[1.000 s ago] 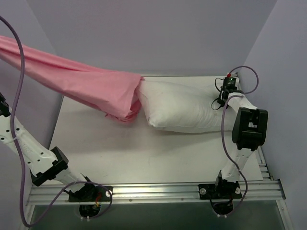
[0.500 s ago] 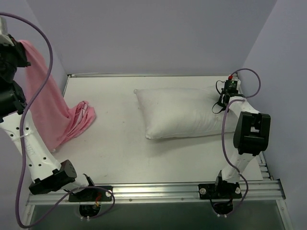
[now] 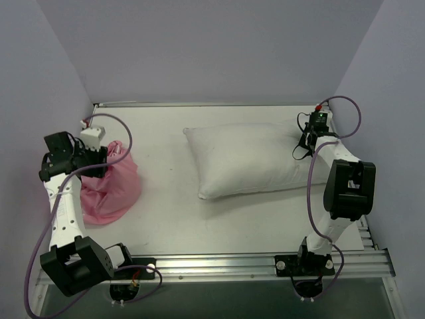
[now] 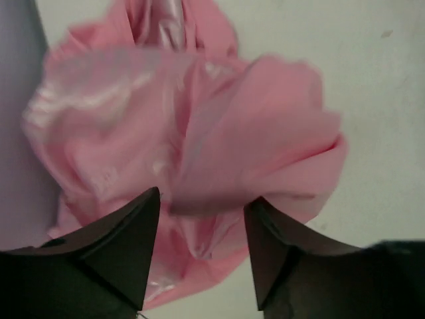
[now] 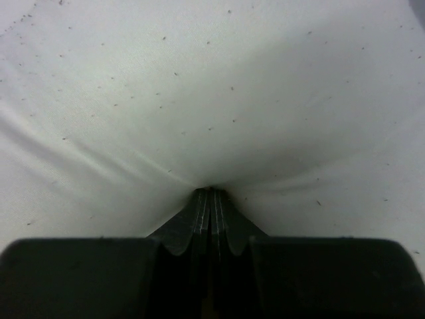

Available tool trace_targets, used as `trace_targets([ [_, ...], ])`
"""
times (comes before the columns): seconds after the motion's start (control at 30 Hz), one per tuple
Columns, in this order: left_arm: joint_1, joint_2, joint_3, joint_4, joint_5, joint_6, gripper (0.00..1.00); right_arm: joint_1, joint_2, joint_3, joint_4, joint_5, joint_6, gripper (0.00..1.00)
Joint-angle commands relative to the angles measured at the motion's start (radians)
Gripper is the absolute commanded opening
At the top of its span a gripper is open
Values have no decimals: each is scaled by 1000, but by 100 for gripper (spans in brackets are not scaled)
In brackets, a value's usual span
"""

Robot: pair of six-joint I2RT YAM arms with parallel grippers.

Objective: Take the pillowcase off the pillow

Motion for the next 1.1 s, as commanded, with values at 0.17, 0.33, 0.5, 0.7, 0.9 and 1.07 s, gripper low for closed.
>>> trace_targets([
  [0.17, -64, -15, -282, 59, -376, 230, 94, 57, -31, -35, -226, -2, 7, 0],
  [0.33, -69, -59, -233, -56, -460, 161, 94, 61, -94, -36, -241, 17, 6, 0],
  [0.5, -70, -165, -247, -194, -485, 141, 94, 97, -281, -38, -317, 55, 27, 15],
  [0.7, -72, -294, -336, -174, -543, 84, 94, 169, -600, -110, -342, 78, 154, 69],
  [0.9, -73, -441, -359, -154, -603, 20, 94, 191, -893, -203, -401, -49, 225, 83],
  [1.07, -73, -573, -374, -167, -594, -5, 94, 191, -1090, -272, -448, -167, 259, 100],
])
